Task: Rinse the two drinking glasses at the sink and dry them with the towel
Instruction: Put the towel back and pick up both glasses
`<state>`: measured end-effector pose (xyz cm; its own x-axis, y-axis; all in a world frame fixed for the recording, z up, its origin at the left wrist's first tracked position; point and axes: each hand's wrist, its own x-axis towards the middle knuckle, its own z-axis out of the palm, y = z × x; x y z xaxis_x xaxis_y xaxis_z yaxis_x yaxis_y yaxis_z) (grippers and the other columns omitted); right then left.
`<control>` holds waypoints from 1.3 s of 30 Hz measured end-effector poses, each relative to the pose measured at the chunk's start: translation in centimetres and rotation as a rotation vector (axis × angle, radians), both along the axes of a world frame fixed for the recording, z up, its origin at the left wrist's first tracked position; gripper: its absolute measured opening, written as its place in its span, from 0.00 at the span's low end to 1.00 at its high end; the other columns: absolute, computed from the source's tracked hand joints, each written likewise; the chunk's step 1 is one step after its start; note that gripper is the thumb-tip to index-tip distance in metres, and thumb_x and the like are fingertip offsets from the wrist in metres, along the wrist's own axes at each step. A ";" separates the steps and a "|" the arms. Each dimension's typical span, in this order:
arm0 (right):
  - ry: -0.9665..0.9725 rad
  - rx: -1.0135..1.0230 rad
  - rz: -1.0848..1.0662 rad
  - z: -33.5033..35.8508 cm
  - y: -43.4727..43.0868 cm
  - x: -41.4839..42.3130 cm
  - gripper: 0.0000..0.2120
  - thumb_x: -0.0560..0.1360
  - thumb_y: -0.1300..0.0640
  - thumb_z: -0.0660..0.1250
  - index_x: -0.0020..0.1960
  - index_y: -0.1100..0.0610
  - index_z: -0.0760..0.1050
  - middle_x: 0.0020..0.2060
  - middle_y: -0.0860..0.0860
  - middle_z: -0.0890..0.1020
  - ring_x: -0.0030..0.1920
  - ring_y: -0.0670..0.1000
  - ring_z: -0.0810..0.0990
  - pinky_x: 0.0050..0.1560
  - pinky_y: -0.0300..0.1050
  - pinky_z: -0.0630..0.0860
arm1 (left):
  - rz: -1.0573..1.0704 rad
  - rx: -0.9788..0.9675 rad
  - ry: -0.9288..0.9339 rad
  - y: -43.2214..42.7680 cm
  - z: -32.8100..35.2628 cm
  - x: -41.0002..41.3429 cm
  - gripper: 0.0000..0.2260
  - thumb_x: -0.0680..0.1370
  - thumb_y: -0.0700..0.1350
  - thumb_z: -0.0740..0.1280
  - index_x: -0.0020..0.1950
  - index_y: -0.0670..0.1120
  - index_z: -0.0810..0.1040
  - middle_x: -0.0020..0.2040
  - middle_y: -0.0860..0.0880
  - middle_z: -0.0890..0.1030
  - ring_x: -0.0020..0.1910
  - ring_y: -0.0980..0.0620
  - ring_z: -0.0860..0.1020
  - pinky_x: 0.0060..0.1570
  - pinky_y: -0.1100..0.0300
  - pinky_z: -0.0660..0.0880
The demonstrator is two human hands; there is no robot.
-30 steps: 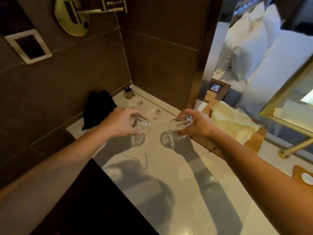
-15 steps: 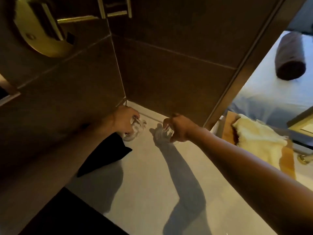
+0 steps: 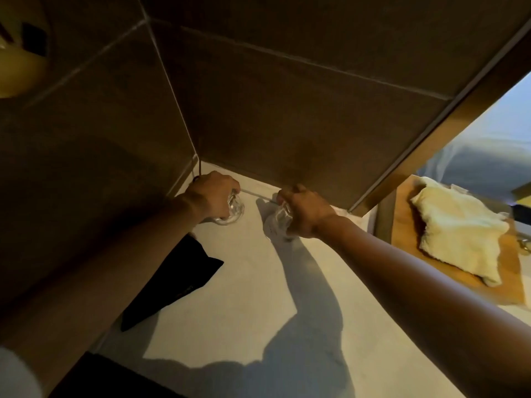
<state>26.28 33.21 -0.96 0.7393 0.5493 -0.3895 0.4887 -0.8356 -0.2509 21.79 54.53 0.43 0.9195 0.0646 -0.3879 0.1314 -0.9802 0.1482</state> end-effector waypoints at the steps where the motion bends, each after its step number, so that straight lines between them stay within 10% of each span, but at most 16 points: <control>1: 0.007 -0.001 -0.007 -0.3 0.1 -0.1 0.37 0.65 0.53 0.81 0.70 0.47 0.70 0.62 0.54 0.72 0.60 0.60 0.75 0.55 0.52 0.80 | -0.006 -0.001 0.010 0.1 -0.2 0.2 0.26 0.70 0.44 0.77 0.68 0.51 0.77 0.64 0.45 0.80 0.61 0.44 0.78 0.64 0.49 0.75; 39: 0.020 0.054 -0.103 -3.7 0.9 -2.2 0.45 0.68 0.48 0.79 0.77 0.49 0.58 0.71 0.57 0.67 0.68 0.62 0.69 0.63 0.57 0.76 | -0.027 0.080 -0.032 0.8 -2.5 -0.1 0.35 0.72 0.48 0.75 0.77 0.52 0.64 0.68 0.44 0.74 0.66 0.42 0.74 0.63 0.49 0.76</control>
<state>24.04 34.10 -4.64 0.7851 0.4918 -0.3765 0.3959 -0.8659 -0.3057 21.65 55.35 -2.02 0.9330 0.0698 -0.3531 0.1017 -0.9922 0.0726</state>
